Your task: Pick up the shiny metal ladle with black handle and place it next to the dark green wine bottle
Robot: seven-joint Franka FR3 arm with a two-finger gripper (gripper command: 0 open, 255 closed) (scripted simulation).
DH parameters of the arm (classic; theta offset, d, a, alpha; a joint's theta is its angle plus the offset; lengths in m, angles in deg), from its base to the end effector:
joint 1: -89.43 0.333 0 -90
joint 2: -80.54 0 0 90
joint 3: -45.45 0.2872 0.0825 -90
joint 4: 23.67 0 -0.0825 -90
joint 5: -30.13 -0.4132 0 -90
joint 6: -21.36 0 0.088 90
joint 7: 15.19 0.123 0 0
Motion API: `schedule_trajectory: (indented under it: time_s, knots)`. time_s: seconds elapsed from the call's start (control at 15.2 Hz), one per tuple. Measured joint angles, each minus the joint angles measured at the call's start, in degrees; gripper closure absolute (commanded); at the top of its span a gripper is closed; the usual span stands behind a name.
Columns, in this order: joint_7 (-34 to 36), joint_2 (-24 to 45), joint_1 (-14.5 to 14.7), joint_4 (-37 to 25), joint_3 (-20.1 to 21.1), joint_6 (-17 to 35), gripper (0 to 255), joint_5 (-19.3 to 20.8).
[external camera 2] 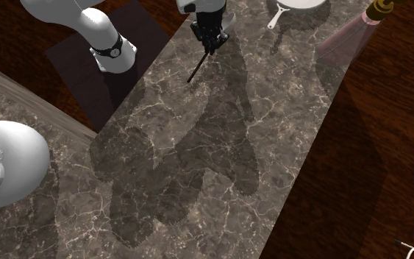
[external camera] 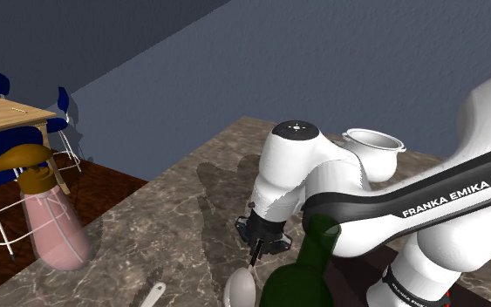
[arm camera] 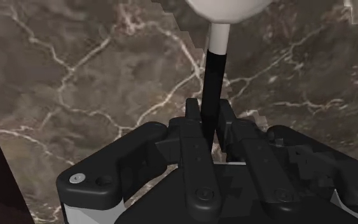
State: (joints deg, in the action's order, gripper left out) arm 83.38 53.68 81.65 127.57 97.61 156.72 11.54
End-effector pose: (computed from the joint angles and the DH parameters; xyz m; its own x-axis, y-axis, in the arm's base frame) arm 0.3380 0.2819 0.2847 0.3348 -0.9358 0.1108 -0.9335 -0.3454 -0.0961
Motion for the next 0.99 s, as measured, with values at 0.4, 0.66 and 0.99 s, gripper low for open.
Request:
schedule_trajectory:
  time_s: [0.4,0.66,0.99]
  knots:
    - [0.0,0.0,0.0,0.01,0.0,0.01,0,0.0]
    - [-0.93,-4.65,2.51,-2.79,-3.53,-7.23,0,-0.85]
    - [-1.41,-5.95,3.15,-3.38,-4.71,-9.26,0,-1.01]
